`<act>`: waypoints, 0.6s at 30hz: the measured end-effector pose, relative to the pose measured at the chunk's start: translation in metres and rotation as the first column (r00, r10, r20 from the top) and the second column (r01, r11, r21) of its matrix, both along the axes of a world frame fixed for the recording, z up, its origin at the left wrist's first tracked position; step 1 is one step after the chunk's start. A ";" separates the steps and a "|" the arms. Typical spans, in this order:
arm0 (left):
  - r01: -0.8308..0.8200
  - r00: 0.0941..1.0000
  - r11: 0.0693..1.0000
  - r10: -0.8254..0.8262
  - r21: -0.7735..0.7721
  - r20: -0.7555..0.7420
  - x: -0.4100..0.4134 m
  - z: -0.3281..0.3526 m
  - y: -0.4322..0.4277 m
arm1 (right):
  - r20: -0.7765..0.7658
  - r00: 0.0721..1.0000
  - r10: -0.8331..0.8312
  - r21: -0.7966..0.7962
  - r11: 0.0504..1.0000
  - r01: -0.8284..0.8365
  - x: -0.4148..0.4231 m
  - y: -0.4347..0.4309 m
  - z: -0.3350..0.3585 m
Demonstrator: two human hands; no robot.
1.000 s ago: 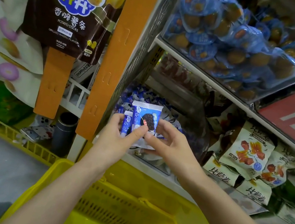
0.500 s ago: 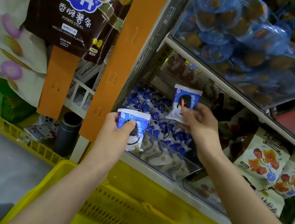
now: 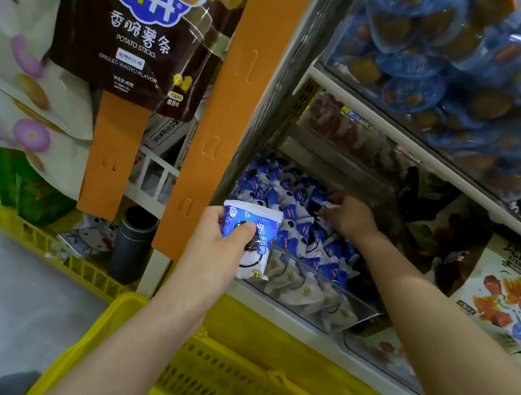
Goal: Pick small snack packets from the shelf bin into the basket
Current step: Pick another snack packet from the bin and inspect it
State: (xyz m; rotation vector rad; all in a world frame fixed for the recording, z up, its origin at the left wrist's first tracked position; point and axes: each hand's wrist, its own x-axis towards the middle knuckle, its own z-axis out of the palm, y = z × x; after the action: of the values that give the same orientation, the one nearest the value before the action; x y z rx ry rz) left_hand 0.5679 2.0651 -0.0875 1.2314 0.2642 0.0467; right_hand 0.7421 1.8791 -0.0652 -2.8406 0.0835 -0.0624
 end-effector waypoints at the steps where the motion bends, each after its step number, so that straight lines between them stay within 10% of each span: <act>1: 0.006 1.000 1.000 -0.006 -0.003 -0.003 0.000 0.000 0.000 | 0.005 1.000 -0.003 0.022 1.000 0.003 0.002 0.003 -0.003; 18: -0.007 1.000 1.000 0.007 -0.005 0.017 0.001 -0.004 -0.002 | 0.060 0.990 -0.131 0.423 0.901 0.093 0.012 0.001 -0.025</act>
State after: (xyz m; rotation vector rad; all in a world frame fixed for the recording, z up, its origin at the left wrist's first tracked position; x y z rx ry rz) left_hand 0.5690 2.0628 -0.0911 1.2244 0.2542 0.0624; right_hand 0.7546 1.8803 -0.0903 -2.3956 0.2151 -0.1712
